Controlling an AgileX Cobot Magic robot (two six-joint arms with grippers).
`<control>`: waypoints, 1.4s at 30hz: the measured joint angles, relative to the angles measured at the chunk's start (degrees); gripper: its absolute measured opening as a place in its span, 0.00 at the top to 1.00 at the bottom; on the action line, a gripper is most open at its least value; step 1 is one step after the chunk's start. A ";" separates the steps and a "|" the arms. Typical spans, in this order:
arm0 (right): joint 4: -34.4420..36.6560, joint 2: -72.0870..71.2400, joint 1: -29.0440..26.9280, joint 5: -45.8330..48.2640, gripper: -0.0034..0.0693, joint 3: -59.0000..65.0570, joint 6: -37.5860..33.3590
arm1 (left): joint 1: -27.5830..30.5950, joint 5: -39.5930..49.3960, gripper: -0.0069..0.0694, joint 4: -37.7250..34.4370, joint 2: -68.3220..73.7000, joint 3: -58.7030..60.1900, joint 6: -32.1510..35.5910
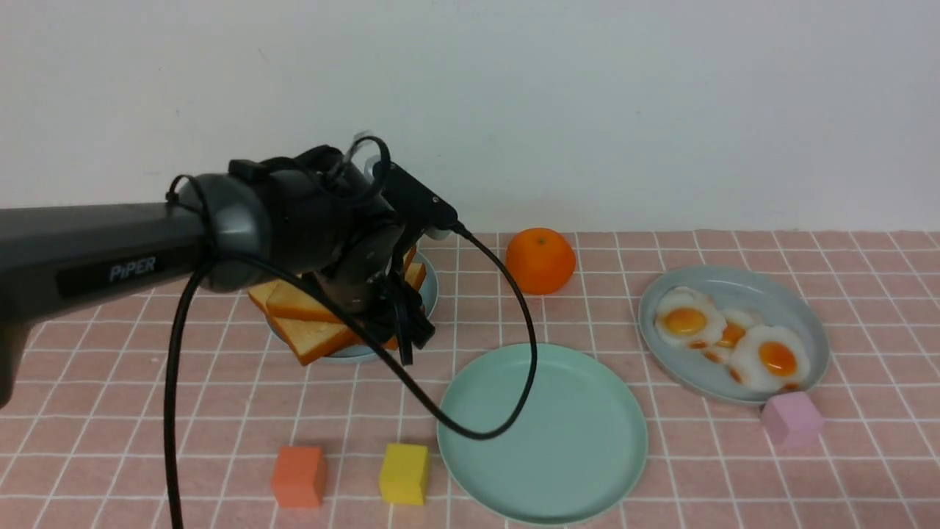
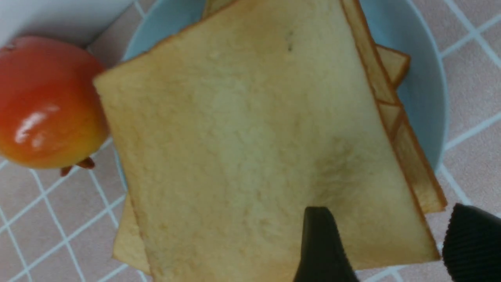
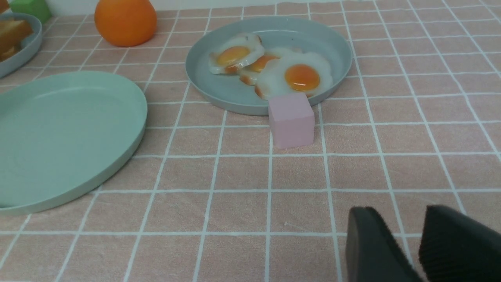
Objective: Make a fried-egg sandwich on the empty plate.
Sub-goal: Use the left arm to grab a slice of bread
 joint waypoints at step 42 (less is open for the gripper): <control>0.00 0.00 0.00 0.00 0.62 0.00 0.00 | -0.12 -1.14 0.61 7.88 2.64 -0.40 -5.61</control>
